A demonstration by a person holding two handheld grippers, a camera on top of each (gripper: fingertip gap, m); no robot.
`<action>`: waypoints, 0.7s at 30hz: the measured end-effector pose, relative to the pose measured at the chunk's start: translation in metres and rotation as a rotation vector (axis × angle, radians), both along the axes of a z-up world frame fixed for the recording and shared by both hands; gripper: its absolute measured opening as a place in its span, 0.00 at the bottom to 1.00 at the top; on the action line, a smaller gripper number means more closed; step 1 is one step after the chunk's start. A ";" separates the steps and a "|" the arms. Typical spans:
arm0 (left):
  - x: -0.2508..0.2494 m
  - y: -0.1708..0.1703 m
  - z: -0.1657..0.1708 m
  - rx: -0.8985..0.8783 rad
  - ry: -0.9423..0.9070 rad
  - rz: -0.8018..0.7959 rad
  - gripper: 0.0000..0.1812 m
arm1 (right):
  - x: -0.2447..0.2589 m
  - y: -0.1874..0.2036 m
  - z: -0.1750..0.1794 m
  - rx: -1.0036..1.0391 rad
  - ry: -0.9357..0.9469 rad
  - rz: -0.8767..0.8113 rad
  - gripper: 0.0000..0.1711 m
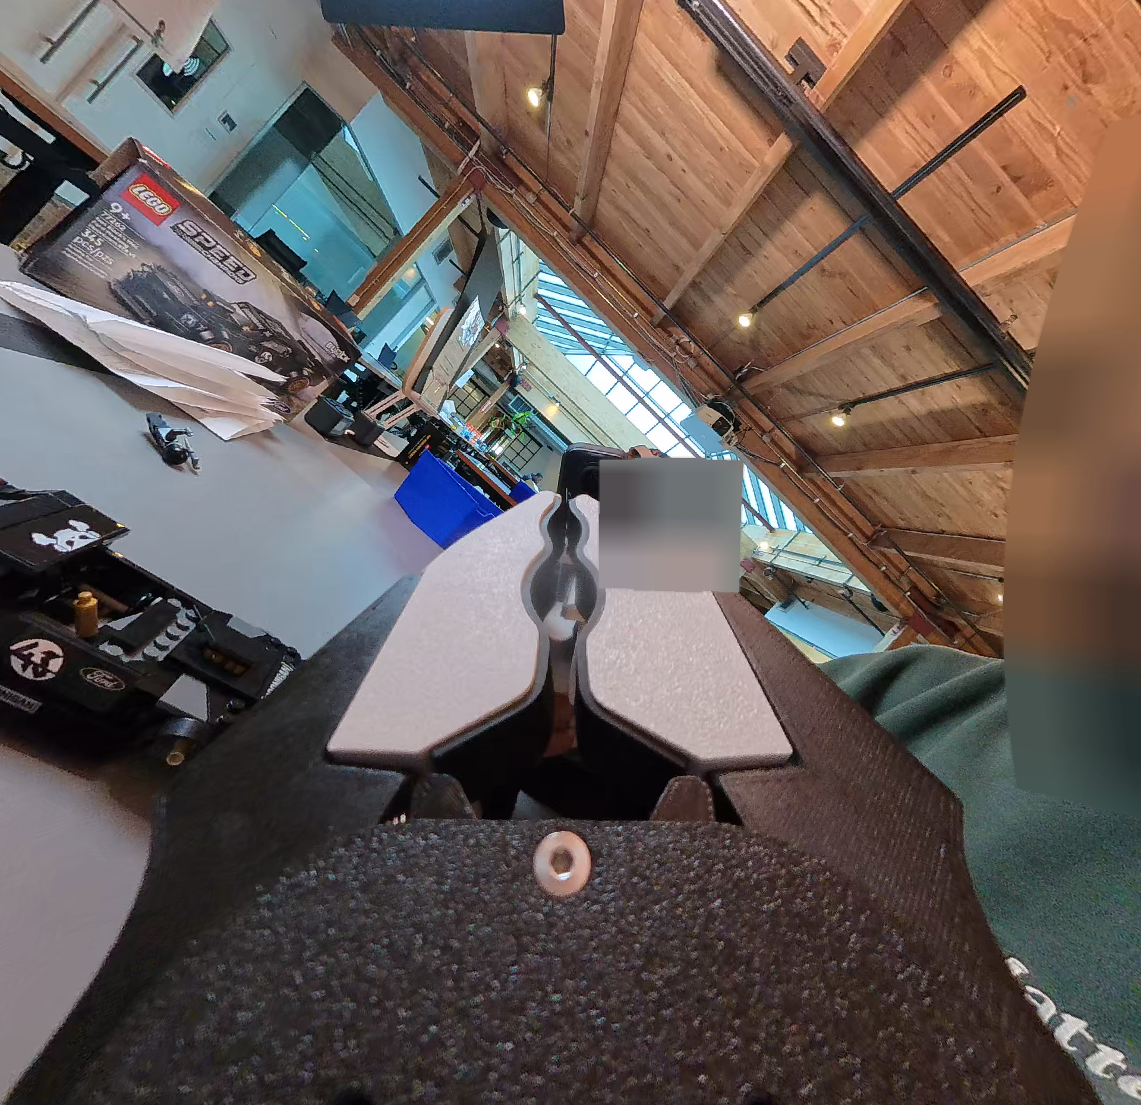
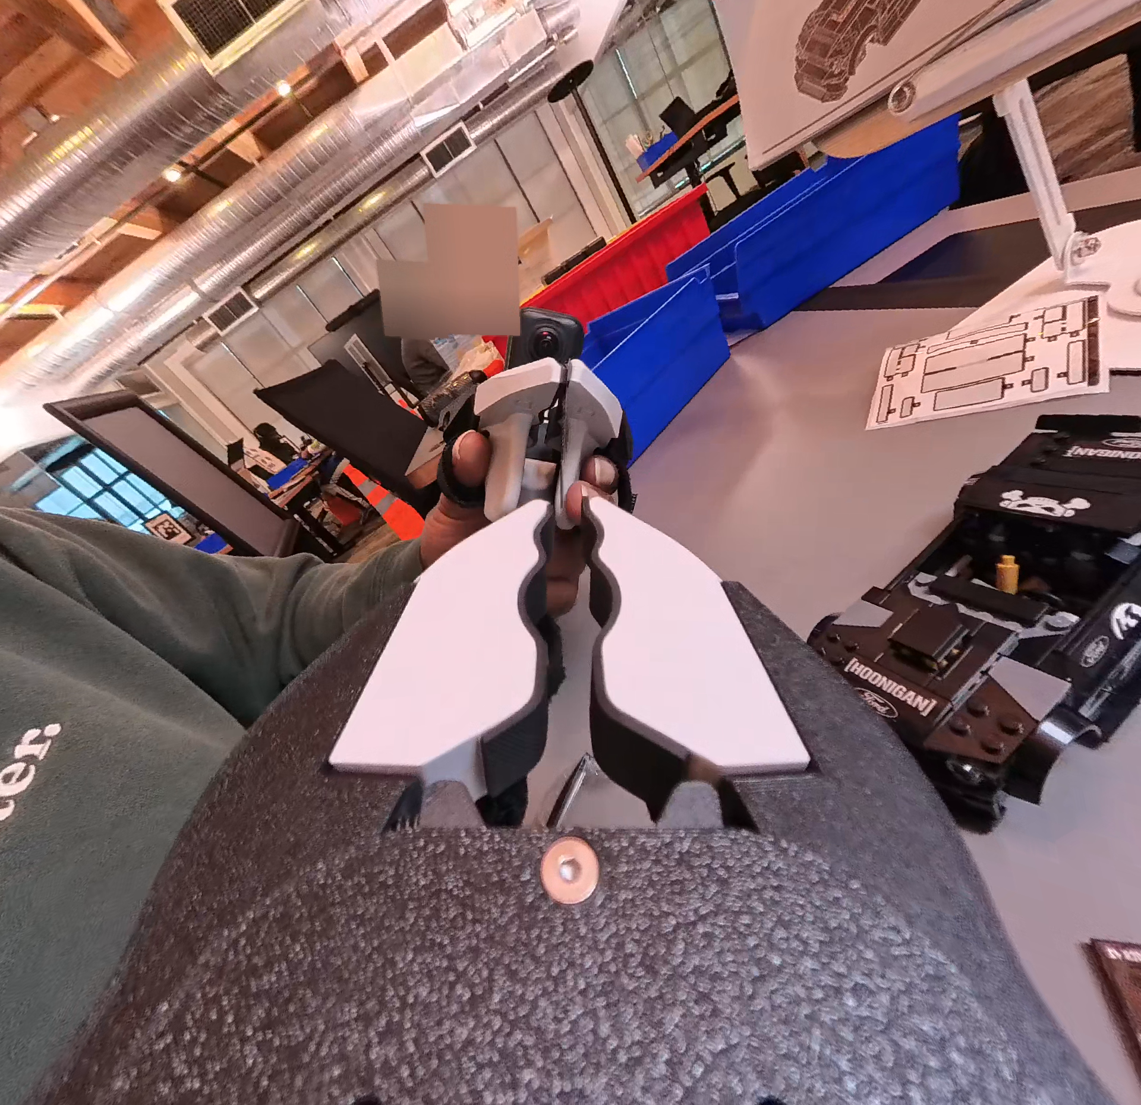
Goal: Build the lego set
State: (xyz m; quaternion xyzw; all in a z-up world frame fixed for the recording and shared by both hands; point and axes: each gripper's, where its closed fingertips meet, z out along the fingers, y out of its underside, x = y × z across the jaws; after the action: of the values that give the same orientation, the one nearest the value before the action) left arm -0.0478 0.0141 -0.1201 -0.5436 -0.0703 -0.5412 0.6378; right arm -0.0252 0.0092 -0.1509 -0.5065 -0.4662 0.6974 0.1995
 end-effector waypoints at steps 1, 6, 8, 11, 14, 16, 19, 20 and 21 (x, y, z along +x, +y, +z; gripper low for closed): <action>0.000 0.000 0.000 0.002 0.001 -0.001 0.00 | 0.000 0.000 0.000 -0.001 0.002 -0.002 0.04; 0.002 0.000 0.000 0.000 0.007 -0.007 0.00 | 0.001 0.001 0.002 -0.019 0.006 0.004 0.03; 0.002 0.000 -0.001 -0.001 0.007 -0.009 0.00 | 0.001 0.000 0.001 -0.017 0.002 0.009 0.03; 0.003 0.000 0.000 0.000 0.008 -0.013 0.00 | 0.001 -0.001 0.000 -0.011 0.000 0.012 0.03; 0.004 0.000 -0.001 -0.004 0.013 -0.016 0.00 | 0.001 0.000 0.000 -0.012 0.002 0.008 0.01; 0.004 0.000 -0.001 -0.004 0.012 -0.019 0.00 | 0.001 -0.001 0.000 -0.008 -0.002 0.012 0.00; 0.005 0.001 -0.003 -0.013 0.016 -0.020 0.00 | 0.001 -0.002 -0.001 -0.002 -0.008 0.022 0.00; 0.004 0.001 -0.003 -0.017 0.021 -0.013 0.00 | 0.002 -0.002 -0.001 -0.004 -0.011 0.024 0.00; 0.004 0.001 -0.004 -0.017 0.028 -0.010 0.00 | 0.002 -0.001 -0.001 -0.008 -0.014 0.027 0.00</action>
State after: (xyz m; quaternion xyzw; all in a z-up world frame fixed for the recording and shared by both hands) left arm -0.0439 0.0155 -0.1237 -0.5570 -0.0633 -0.5359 0.6313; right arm -0.0233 0.0081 -0.1521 -0.5059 -0.4717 0.6981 0.1849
